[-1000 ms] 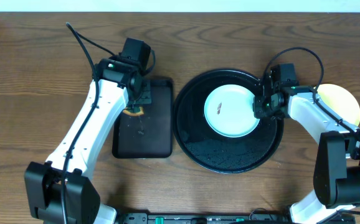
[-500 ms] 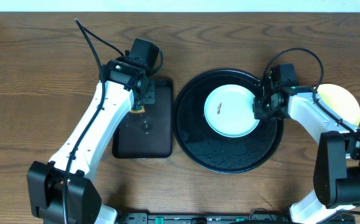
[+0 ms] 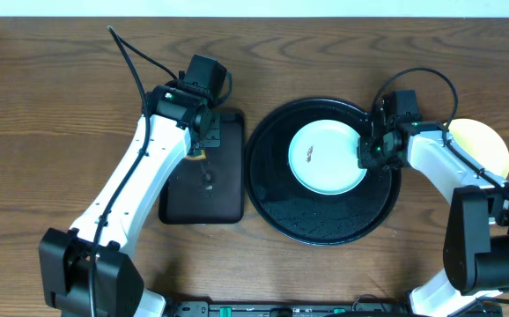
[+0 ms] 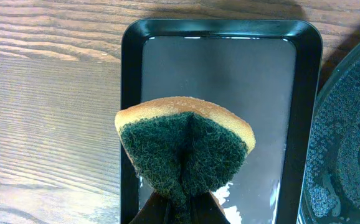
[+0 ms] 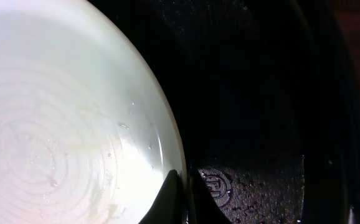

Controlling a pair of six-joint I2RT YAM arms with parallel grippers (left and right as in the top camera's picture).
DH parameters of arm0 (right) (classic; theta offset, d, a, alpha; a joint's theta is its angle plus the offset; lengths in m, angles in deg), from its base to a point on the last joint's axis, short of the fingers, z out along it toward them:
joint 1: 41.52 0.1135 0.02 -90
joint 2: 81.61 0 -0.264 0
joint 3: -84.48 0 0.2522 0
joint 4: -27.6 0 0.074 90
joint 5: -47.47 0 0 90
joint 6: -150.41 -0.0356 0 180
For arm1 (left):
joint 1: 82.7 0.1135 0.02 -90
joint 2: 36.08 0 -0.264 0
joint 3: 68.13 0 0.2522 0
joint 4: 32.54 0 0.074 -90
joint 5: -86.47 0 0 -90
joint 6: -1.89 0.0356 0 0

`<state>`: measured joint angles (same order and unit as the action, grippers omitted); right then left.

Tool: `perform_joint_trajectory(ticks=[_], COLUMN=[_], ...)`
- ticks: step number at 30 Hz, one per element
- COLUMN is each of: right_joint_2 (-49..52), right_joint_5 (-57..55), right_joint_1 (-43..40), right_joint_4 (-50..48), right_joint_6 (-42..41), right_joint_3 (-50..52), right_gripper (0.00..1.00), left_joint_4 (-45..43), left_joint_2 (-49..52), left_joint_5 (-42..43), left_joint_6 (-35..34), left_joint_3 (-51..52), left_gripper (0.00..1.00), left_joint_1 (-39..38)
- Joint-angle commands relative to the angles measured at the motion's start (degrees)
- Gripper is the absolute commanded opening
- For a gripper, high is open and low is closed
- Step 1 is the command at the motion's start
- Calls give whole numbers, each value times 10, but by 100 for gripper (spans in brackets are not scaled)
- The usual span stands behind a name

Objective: Clean dirty plates on tray and stack at the side
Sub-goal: 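Raise the sponge with the left gripper above the small tray, then scrub the pale green plate with the sponge in the left gripper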

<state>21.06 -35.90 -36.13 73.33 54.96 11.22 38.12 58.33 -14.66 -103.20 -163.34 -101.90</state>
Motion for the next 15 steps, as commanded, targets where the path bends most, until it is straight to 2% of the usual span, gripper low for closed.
perform_joint_trajectory(ticks=[1, 8, 12, 15], right_joint_2=[-11, -11, -11, -11], right_joint_5=[-2, -2, -2, -2], right_joint_1=[7, 7, 7, 7], right_joint_4=[2, 2, 2, 2], right_joint_6=[4, 4, 4, 4], right_joint_3=[-7, -7, -7, -7], right_gripper=[1, 1, 1, 1], left_joint_4=[5, 47, 35, 7], left_joint_2=[2, 2, 2, 3], left_joint_5=[-13, -16, -13, 22], left_joint_6=[16, 26, 25, 21], left_joint_3=[-15, -67, -72, -72], left_gripper=[7, 7, 7, 7], left_joint_1=[-2, -2, -3, -13])
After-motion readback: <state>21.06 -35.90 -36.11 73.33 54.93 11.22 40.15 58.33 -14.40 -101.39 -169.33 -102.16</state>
